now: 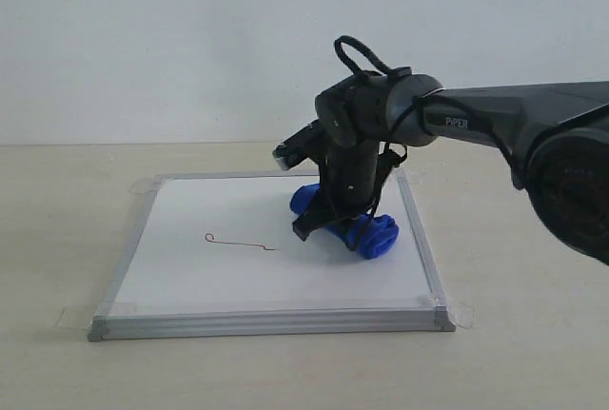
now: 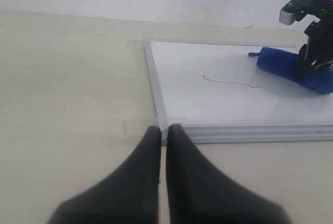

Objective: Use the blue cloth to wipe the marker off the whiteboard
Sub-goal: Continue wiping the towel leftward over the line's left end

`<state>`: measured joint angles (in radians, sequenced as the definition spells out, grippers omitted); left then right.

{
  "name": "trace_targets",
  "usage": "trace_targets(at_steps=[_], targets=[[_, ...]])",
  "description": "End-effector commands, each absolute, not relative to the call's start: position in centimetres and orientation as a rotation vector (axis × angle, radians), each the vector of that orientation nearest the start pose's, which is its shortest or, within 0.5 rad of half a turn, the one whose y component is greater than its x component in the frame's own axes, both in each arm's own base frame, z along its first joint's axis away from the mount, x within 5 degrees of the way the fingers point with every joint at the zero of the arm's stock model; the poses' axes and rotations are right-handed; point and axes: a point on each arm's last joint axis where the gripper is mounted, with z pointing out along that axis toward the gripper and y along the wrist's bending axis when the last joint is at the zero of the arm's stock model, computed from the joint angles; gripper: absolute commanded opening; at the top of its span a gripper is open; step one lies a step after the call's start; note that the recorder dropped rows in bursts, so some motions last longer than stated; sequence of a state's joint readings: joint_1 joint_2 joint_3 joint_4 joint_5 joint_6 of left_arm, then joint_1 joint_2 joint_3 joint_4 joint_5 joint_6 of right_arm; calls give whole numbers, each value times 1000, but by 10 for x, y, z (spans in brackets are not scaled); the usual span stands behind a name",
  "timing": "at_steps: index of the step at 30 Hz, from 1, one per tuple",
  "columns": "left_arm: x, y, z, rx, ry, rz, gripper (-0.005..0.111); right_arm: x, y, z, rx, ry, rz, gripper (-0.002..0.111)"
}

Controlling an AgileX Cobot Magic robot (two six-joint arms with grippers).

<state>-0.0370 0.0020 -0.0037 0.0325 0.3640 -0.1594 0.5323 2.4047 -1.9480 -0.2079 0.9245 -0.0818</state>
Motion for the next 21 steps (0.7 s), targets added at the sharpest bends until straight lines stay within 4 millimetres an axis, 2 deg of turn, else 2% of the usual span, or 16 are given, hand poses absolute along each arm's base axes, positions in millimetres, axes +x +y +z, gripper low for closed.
trace_targets(at_steps=[1, 6, 8, 11, 14, 18, 21], targets=[[53, -1, 181, -94, 1841, -107, 4, 418, 265, 93, -1196, 2722, -69, 0], [53, -1, 181, -94, 1841, -107, 4, 371, 327, 98, -1463, 2619, 202, 0], [53, -1, 181, -94, 1841, -107, 4, 359, 341, 103, -1552, 2577, 204, 0], [53, -1, 181, -94, 1841, -107, 4, 360, 345, 114, -1572, 2551, 181, 0], [53, -1, 181, -94, 1841, -107, 4, 382, 325, 119, -1499, 2565, 80, 0], [53, -1, 181, -94, 1841, -107, 4, 421, 276, 114, -1267, 2634, -202, 0], [53, -1, 181, -94, 1841, -107, 4, 441, 244, 108, -1099, 2710, -252, 0]])
